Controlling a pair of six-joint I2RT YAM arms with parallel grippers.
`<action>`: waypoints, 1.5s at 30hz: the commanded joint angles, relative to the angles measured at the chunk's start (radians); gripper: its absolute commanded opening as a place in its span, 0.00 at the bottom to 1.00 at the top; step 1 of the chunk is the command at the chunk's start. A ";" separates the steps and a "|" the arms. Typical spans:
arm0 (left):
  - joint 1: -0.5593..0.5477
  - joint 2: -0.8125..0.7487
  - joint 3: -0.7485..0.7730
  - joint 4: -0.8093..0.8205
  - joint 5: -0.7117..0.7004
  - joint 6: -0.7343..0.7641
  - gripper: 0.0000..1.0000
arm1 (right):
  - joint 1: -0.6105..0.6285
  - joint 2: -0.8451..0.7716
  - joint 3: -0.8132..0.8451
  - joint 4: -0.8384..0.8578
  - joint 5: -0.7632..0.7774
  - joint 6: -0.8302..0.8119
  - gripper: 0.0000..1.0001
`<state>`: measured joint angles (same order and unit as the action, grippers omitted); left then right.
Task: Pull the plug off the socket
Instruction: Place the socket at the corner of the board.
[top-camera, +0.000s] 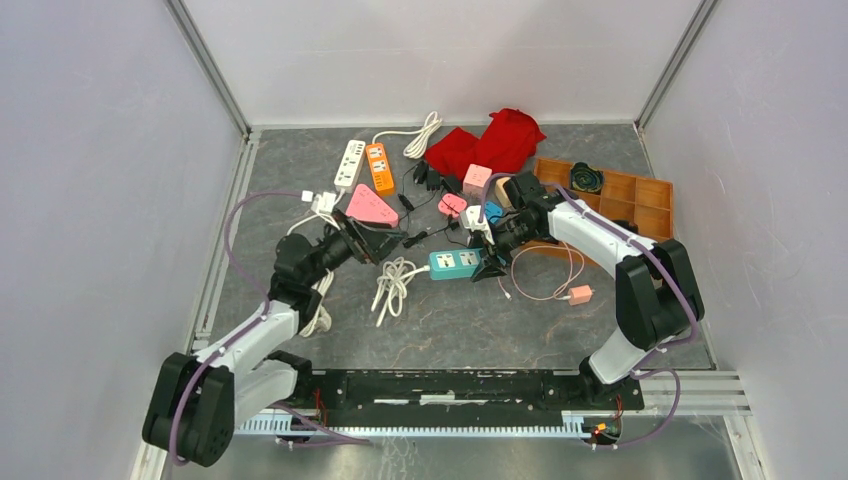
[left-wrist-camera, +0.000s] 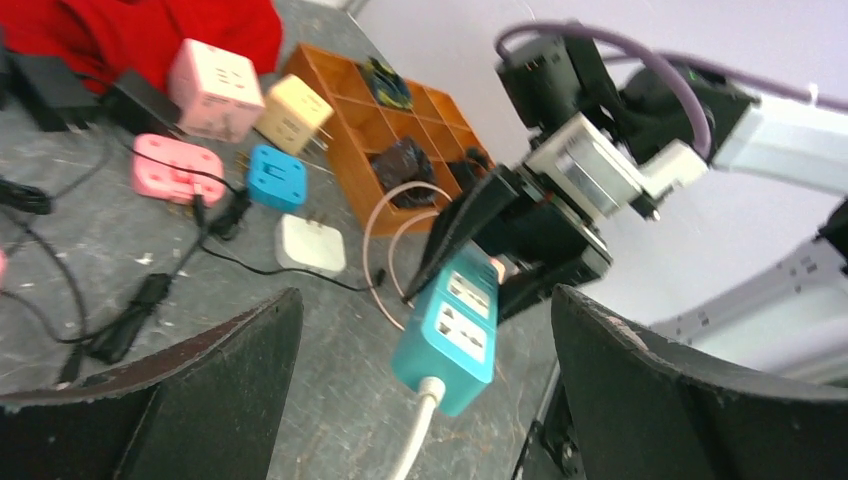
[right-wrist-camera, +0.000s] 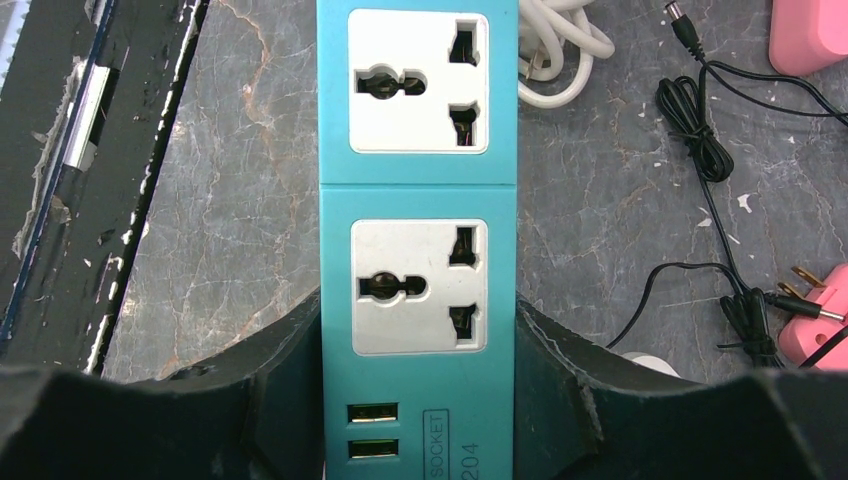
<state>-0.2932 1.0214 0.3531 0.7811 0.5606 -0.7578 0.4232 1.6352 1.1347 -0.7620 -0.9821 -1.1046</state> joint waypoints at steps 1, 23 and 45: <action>-0.112 -0.012 0.001 0.013 0.006 0.101 0.98 | -0.007 -0.018 0.010 -0.008 -0.052 -0.027 0.00; -0.368 0.165 0.221 -0.364 -0.061 0.524 0.91 | -0.006 -0.002 0.019 -0.035 -0.064 -0.052 0.00; -0.439 0.303 0.332 -0.515 -0.089 0.746 0.83 | -0.006 0.008 0.025 -0.052 -0.065 -0.069 0.00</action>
<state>-0.7197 1.3090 0.6445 0.2707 0.4900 -0.0959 0.4232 1.6375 1.1347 -0.7940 -0.9943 -1.1320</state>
